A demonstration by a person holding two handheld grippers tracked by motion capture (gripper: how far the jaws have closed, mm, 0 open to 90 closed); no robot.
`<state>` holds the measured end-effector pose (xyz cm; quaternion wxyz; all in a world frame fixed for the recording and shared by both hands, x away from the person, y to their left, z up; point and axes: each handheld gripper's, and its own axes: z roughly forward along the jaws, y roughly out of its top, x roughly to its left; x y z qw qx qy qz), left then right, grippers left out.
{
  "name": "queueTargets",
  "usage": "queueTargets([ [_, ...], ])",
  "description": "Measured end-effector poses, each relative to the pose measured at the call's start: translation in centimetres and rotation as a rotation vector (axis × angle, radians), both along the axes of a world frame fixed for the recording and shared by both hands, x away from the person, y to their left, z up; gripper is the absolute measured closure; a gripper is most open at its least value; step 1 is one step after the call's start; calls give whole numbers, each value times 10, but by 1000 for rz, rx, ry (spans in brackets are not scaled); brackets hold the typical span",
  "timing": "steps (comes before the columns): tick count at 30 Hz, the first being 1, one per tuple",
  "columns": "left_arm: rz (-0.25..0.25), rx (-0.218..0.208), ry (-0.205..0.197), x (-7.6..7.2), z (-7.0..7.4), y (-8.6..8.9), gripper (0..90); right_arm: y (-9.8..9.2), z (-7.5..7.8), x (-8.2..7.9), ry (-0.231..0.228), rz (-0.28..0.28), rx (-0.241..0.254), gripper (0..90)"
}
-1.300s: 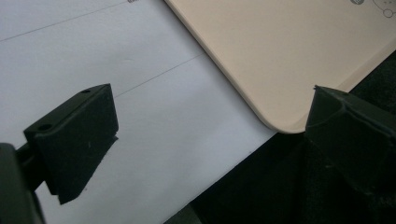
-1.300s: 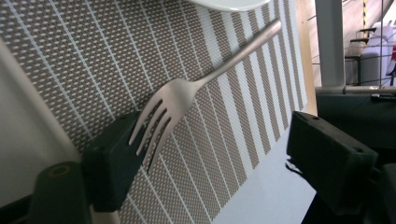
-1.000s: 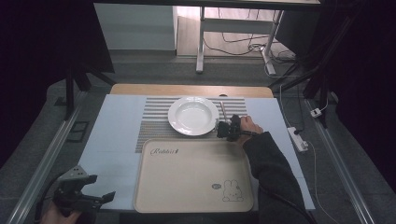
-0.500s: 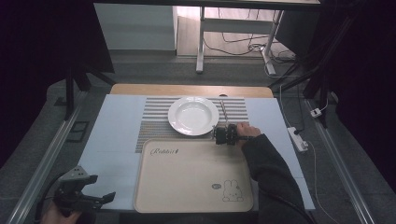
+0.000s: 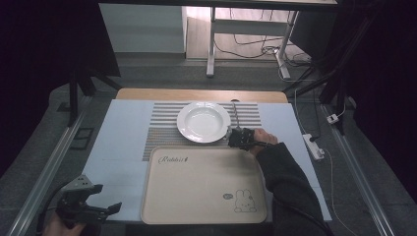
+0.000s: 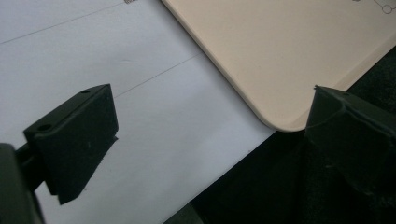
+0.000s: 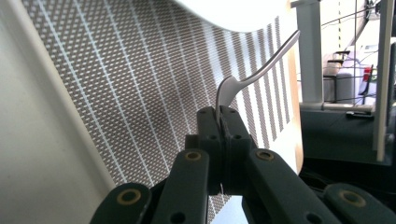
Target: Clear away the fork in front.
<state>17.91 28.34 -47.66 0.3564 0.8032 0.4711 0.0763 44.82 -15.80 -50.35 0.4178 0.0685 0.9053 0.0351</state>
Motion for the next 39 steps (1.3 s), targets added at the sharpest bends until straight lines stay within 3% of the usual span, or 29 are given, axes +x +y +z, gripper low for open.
queueTargets([
  [1,0,-1,-2,0,0,0,20,-4,4,-1,26,-2,51,892],
  [6,-2,-8,-11,-1,1,1,5,-10,13,-5,14,-22,101,892],
  [8,-3,-9,-16,-1,1,0,0,-16,21,-9,20,-32,157,892],
  [9,-5,-10,-17,-2,1,0,0,-17,23,-11,35,-65,200,893],
  [12,-26,-25,-36,-2,3,-2,0,-23,31,-14,50,-64,285,892],
  [13,-26,-25,-36,-2,3,-2,0,-23,31,-14,50,-64,285,892],
  [14,-32,-25,-42,-2,3,-2,0,-26,36,-16,68,-72,346,893],
  [16,-46,-25,-56,-2,4,-4,0,-30,42,-19,82,-77,398,893],
  [17,-57,-30,-62,-1,4,-5,0,-30,42,-19,82,-77,398,893],
  [18,-68,-38,-62,0,4,-5,0,-33,46,-23,101,-77,447,892],
  [24,-130,-60,-66,5,6,-11,0,-39,56,-39,130,-54,531,893],
  [25,-151,-88,-63,8,6,-13,0,-39,57,-42,141,-47,542,892],
  [26,-151,-88,-63,8,6,-13,0,-39,57,-42,141,-47,542,892],
  [28,-187,-114,-94,11,6,-15,0,-41,62,-54,157,-31,585,892],
  [30,-193,-125,-100,12,6,-16,0,-42,64,-61,173,-11,610,892],
  [32,-211,-126,-125,16,6,-18,0,-42,66,-70,187,8,627,892],
  [39,-231,-126,-129,28,5,-23,0,-38,67,-100,260,69,682,892],
])
